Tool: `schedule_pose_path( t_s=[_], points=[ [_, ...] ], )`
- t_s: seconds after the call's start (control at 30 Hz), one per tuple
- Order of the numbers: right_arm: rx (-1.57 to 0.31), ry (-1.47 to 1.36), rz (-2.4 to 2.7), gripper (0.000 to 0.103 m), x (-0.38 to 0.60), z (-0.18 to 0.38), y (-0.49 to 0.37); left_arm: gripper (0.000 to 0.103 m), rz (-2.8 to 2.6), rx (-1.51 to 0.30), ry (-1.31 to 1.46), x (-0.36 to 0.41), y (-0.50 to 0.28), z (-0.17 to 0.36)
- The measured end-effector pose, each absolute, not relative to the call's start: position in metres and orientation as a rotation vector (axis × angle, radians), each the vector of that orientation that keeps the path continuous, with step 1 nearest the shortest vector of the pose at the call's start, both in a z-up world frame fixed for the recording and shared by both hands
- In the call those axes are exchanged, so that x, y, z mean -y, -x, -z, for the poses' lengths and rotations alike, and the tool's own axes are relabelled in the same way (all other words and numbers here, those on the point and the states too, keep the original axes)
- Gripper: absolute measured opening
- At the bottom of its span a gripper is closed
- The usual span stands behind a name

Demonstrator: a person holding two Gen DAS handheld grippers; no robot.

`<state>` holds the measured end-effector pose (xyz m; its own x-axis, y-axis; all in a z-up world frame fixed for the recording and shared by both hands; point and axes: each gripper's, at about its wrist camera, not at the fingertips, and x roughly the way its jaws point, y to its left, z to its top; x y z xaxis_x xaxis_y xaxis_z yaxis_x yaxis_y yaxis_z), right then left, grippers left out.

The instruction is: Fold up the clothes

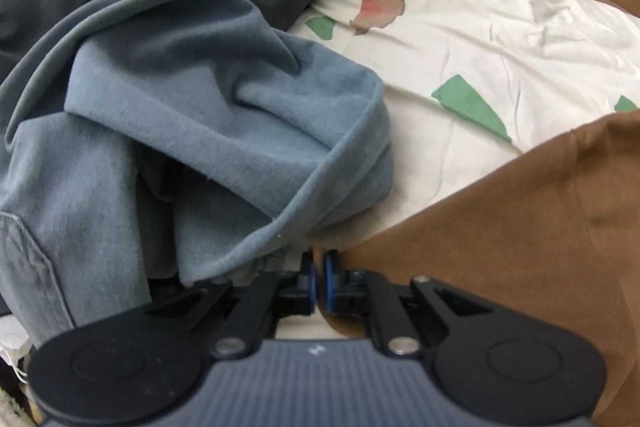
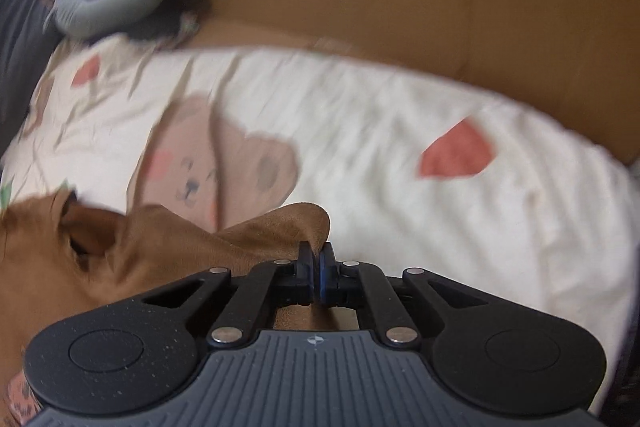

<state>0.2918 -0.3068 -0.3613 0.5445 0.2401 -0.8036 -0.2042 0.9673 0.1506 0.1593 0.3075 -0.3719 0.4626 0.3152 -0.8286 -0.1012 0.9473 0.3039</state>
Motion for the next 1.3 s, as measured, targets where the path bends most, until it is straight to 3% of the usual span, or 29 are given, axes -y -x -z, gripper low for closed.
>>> schedule_pose_path(
  t_s=[0.2, 0.43, 0.6, 0.93, 1.3],
  points=[
    [-0.867, -0.077, -0.239, 0.001, 0.321, 0.32, -0.285, 0.007, -0.236, -1.073, -0.207, -0.308, -0.164, 0.371],
    [-0.841, -0.065, -0.27, 0.001, 0.305, 0.308, -0.262, 0.028, -0.245, -1.056, -0.156, -0.299, -0.161, 0.355],
    [-0.871, -0.082, -0.315, 0.001, 0.285, 0.311, -0.238, 0.037, -0.231, -1.012, -0.12, -0.286, -0.159, 0.336],
    [-0.966, -0.132, -0.471, 0.001, 0.237, 0.322, -0.188, 0.04, -0.156, -0.971, -0.037, -0.252, -0.154, 0.316],
    [-1.065, -0.179, -0.636, 0.001, 0.186, 0.333, -0.162, 0.042, -0.125, -1.005, 0.041, -0.232, -0.145, 0.332]
  ],
)
